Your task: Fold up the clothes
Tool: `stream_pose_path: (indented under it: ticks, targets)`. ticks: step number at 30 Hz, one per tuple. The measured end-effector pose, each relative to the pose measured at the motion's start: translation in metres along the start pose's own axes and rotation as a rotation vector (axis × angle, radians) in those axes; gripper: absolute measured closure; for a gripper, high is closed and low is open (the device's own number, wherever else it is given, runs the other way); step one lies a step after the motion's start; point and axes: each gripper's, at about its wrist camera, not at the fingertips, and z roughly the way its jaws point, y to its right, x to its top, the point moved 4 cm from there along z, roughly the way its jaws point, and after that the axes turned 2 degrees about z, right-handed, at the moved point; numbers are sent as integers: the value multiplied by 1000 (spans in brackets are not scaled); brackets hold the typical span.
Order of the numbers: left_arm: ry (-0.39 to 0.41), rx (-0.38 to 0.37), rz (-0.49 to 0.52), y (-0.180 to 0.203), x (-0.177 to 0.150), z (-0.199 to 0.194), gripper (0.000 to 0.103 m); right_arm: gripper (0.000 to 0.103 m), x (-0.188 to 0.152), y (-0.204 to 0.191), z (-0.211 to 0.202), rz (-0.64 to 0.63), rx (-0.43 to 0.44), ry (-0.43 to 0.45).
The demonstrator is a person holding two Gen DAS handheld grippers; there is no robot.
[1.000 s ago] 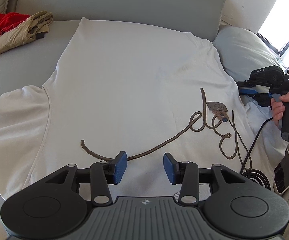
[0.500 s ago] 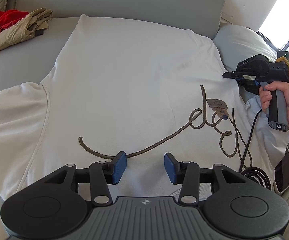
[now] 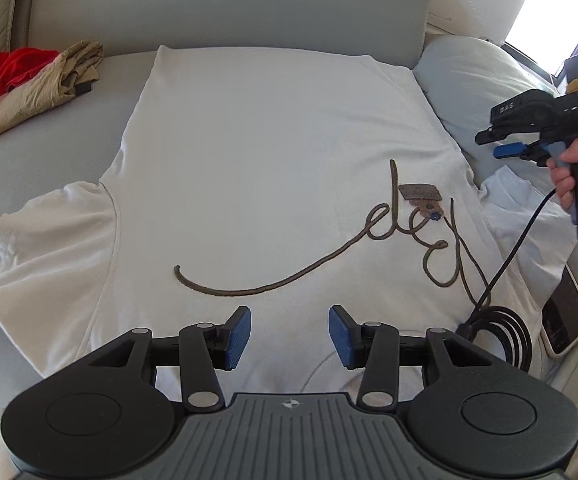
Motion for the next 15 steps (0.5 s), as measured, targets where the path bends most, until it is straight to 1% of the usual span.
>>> stream_pose_path:
  ticks: [1, 2, 4, 5, 6, 8, 9, 11, 14, 15]
  targets:
    - [12, -7, 15, 2, -3, -9, 59, 62, -2, 9, -17, 37, 30, 0]
    - [24, -19, 25, 4, -6, -18, 56, 59, -2, 18, -31, 72, 84, -4]
    - [48, -38, 45, 7, -15, -35, 54, 52, -14, 35, -69, 101, 165, -9]
    - [55, -40, 51, 9, -20, -41, 54, 43, -22, 45, -91, 107, 200, -10]
    - [60, -41, 56, 10, -25, -45, 53, 37, -24, 52, -102, 107, 220, 6]
    - [59, -44, 50, 14, -34, -48, 51, 36, -29, 72, -111, 113, 216, 46]
    - [51, -49, 39, 16, -38, -46, 51, 36, -33, 85, -114, 127, 193, 56]
    - [30, -56, 21, 21, -46, -42, 51, 36, -33, 111, -91, 191, 172, 47]
    - [21, -59, 33, 31, -54, -40, 51, 43, -40, 138, -57, 294, 182, -46]
    - [21, -60, 40, 35, -57, -40, 51, 47, -43, 143, -55, 309, 188, -55]
